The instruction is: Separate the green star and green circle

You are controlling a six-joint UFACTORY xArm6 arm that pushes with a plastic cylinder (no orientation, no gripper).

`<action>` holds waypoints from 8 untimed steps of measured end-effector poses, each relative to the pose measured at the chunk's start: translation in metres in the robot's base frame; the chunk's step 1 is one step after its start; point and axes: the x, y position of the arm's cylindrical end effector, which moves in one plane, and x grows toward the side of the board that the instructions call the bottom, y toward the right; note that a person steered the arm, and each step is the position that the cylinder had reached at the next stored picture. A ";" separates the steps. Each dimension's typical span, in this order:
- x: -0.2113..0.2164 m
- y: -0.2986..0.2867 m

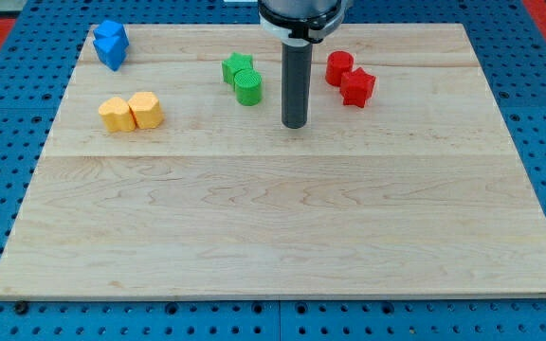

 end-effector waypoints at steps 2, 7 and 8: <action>0.002 0.004; -0.075 -0.104; -0.088 -0.093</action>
